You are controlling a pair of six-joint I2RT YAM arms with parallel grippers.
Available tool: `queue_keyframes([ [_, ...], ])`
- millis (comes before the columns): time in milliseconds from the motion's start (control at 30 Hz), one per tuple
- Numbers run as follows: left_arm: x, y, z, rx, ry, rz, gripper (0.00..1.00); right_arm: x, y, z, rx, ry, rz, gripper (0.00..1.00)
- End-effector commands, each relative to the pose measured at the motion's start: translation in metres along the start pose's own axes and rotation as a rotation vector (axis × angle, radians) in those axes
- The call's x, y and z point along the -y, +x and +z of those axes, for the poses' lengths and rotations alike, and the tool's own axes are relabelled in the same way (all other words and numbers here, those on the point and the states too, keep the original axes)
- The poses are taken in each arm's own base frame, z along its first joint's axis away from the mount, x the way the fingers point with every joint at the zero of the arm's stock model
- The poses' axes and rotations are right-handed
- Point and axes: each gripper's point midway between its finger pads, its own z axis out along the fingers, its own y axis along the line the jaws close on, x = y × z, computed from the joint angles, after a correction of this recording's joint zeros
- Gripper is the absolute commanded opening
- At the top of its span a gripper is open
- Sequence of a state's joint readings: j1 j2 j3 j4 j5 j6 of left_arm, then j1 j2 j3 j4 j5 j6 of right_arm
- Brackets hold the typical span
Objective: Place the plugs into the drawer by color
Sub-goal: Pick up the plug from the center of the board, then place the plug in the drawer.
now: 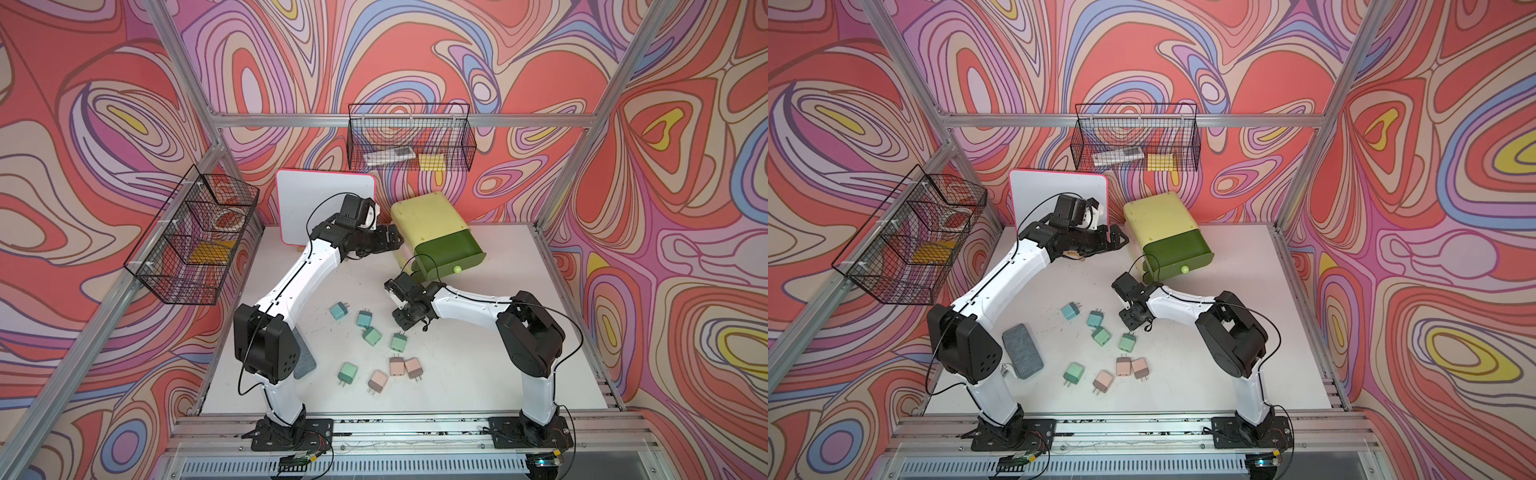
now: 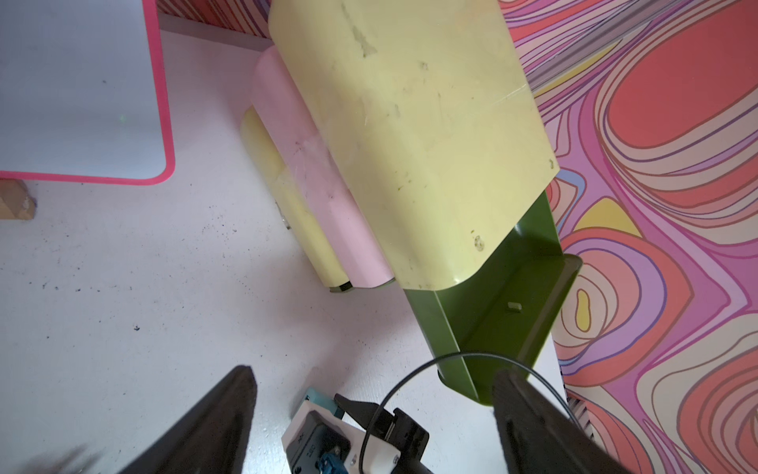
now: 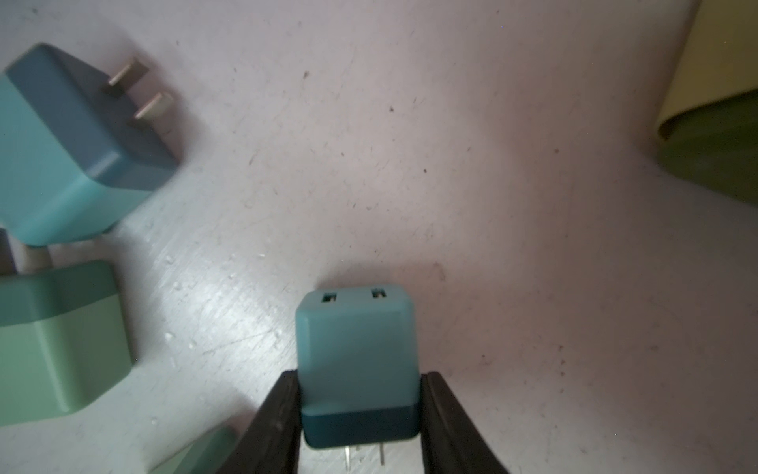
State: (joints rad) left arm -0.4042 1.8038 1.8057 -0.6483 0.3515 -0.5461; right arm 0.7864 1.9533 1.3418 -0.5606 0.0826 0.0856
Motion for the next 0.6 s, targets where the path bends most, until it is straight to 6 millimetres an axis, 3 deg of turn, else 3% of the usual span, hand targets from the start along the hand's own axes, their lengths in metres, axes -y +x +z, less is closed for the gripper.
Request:
queue_keyframes([
  [0, -0.004, -0.006, 0.002, -0.005, -0.031, 0.012, 0.89, 0.003, -0.016, -0.031, 0.092, 0.001, 0.057, 0.42],
  [133, -0.003, -0.015, 0.006, 0.0, -0.041, 0.019, 0.89, 0.002, -0.02, -0.059, 0.133, -0.012, 0.099, 0.42],
  [333, 0.004, -0.031, 0.014, 0.024, -0.043, 0.036, 0.9, 0.002, -0.028, -0.13, 0.238, -0.042, 0.175, 0.41],
  [467, 0.015, -0.042, 0.023, 0.033, -0.026, 0.055, 0.9, 0.02, -0.034, -0.175, 0.291, 0.021, 0.183, 0.41],
  [567, 0.027, -0.05, 0.033, 0.042, 0.013, 0.077, 0.9, 0.045, -0.041, -0.196, 0.3, 0.056, 0.195, 0.41],
])
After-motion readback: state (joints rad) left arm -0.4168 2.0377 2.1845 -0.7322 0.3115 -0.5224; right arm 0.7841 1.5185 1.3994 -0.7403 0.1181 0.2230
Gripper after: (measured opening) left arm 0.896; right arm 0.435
